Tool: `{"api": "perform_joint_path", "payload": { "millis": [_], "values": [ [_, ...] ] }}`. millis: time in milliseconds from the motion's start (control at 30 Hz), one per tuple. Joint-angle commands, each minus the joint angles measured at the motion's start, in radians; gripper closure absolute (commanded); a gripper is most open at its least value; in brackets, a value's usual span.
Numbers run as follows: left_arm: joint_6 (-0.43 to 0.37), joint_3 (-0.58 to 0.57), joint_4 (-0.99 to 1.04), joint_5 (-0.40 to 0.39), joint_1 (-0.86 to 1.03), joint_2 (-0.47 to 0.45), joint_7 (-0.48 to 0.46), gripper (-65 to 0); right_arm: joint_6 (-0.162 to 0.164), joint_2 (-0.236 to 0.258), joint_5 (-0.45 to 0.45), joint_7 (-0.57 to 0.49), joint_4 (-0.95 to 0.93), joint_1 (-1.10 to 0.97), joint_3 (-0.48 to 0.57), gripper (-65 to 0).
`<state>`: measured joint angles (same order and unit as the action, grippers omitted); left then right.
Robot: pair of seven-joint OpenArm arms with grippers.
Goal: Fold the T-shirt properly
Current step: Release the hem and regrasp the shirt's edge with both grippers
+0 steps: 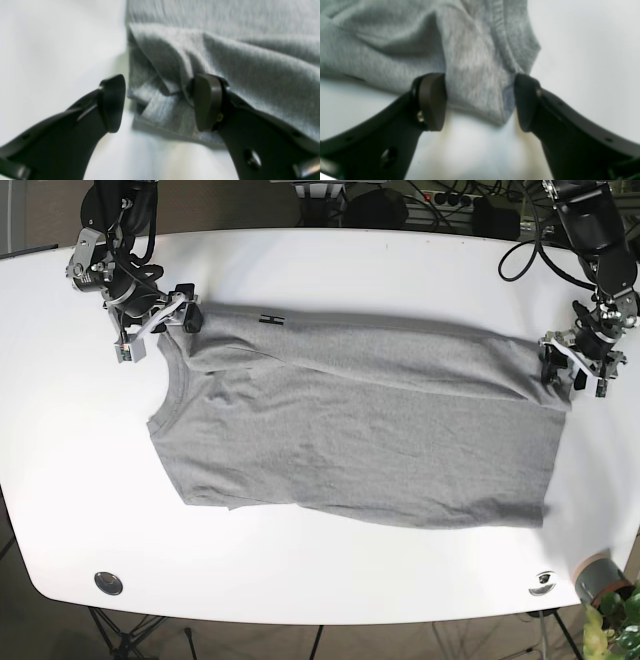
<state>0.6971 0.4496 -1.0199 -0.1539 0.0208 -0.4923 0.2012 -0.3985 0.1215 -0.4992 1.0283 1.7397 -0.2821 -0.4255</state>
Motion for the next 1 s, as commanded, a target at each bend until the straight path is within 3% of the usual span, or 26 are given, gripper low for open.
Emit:
{"api": "perform_joint_path", "payload": {
  "millis": [0, 200, 267, 433, 533, 633, 867, 967],
  "values": [
    [0.001, 0.005, -0.015, -0.014, -0.014, -0.029, -0.022, -37.4, -0.001, 0.007, 0.004, 0.011, -0.001, -0.003, -0.002, -34.6],
    [0.001, 0.007, -0.014, -0.014, -0.014, -0.029, -0.019, -8.1, -0.001, 0.007, 0.004, 0.011, 0.001, -0.003, -0.003, -6.3],
    [0.001, 0.008, -0.018, -0.017, -0.014, -0.029, -0.013, -0.6, -0.001, 0.007, 0.003, 0.011, 0.007, -0.004, -0.003, -2.1],
    [0.001, 0.128, -0.03, -0.019, -0.012, -0.024, 0.103, 0.0, 0.0, 0.014, 0.006, 0.011, 0.067, -0.022, -0.011, -2.2],
    [0.001, 0.211, -0.09, -0.014, -0.003, -0.021, 0.212, 0.0, -0.001, 0.059, 0.0, 0.011, 0.095, -0.049, -0.011, -2.2],
    [0.001, 0.257, -0.145, -0.017, 0.037, -0.021, 0.278, 0.0, -0.001, 0.073, -0.003, 0.013, 0.124, -0.081, -0.011, -2.2],
    [0.001, 0.312, -0.274, -0.019, 0.147, 0.014, 0.3, 0.0, -0.003, 0.082, 0.001, 0.013, 0.156, -0.15, -0.011, -2.2],
    [0.001, 0.343, -0.336, -0.019, 0.213, 0.036, 0.3, 0.0, -0.004, 0.108, -0.003, 0.011, 0.156, -0.174, -0.011, -2.2]
  ]
}}
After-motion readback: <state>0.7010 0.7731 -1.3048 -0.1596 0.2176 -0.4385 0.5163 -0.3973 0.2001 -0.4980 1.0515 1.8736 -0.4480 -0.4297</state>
